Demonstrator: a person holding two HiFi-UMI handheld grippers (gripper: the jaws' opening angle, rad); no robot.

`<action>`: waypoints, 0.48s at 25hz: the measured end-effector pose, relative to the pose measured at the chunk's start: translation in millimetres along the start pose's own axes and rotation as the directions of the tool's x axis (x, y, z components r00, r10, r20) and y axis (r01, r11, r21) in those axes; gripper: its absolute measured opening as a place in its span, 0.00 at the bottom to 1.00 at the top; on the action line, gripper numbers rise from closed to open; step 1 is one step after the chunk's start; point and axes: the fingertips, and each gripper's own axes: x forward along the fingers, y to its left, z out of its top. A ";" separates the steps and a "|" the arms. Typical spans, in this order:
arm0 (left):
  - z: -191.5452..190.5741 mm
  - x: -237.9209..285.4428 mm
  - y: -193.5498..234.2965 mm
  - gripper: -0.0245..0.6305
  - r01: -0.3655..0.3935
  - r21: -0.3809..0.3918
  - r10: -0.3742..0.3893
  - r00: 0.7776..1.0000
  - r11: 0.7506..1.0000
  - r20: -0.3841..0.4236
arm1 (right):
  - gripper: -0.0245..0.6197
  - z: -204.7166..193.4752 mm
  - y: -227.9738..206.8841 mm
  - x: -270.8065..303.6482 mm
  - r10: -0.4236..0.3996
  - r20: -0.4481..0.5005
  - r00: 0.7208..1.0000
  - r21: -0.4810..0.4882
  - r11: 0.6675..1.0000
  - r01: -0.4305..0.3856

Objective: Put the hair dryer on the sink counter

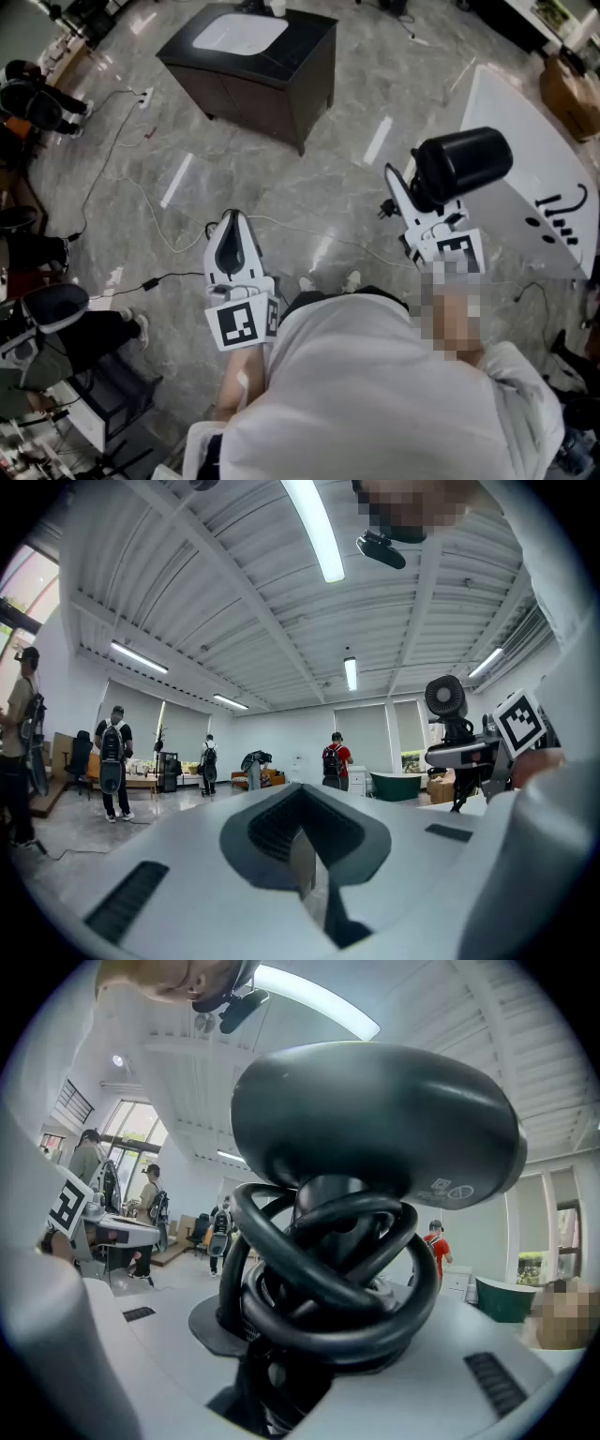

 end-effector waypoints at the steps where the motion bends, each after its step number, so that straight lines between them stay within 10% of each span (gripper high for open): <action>1: -0.5 1.1 -0.6 0.04 0.000 -0.004 0.000 1.000 1.000 -0.002 | 0.36 1.2 0.7 -0.8 0.000 0.003 1.000 0.002 1.000 0.000; 12: 2.3 7.8 0.7 0.04 0.001 -0.021 -0.001 1.000 1.000 0.010 | 0.36 6.7 6.4 6.9 0.035 0.018 0.999 0.002 0.999 -0.035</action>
